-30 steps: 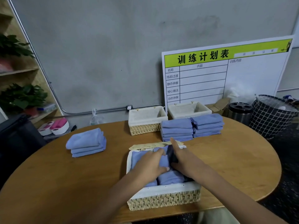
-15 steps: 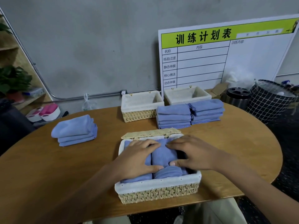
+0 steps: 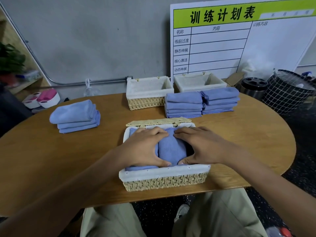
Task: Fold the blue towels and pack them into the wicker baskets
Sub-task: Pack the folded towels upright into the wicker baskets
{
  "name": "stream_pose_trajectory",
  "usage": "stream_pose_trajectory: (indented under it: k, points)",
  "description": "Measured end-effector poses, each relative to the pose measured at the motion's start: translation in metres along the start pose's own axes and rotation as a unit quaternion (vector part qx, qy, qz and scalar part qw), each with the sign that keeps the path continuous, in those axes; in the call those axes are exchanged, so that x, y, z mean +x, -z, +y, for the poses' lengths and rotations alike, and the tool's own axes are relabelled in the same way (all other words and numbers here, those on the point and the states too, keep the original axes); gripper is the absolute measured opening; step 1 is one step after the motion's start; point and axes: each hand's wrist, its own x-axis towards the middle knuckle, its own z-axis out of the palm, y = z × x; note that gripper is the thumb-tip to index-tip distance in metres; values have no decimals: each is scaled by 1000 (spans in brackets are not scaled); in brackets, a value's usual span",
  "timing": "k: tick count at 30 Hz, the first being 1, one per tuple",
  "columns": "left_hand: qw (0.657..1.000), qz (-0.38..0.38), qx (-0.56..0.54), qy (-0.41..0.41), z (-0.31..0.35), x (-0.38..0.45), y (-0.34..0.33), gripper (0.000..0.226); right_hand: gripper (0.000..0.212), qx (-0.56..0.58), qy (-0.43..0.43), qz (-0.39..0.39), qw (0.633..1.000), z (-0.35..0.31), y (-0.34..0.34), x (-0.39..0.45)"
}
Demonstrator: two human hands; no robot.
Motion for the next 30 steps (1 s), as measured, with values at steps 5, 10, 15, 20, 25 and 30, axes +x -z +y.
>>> stream_pose_trajectory:
  k: [5, 10, 15, 20, 25, 30]
  points:
    - [999, 30, -42, 5, -3, -3, -8, 113, 104, 24, -14, -16, 999, -2, 0, -2]
    - [999, 37, -35, -4, -4, -3, -9, 113, 106, 20, -23, -15, 999, -1, -1, -3]
    - [998, 44, -36, -1, -6, -4, -10, 111, 100, 44, -16, 20, 999, 3, -6, -2]
    - [992, 72, -104, -17, -9, -15, 2, 92, 102, 160, -12, 133, 978, 8, -10, -11]
    - [956, 183, -201, 111, -52, -83, 11, 106, 104, 415, -94, 200, 883, 18, -31, -49]
    - [915, 97, -347, 183, -66, -115, -38, 118, 119, 498, -115, 169, 843, -3, -52, -56]
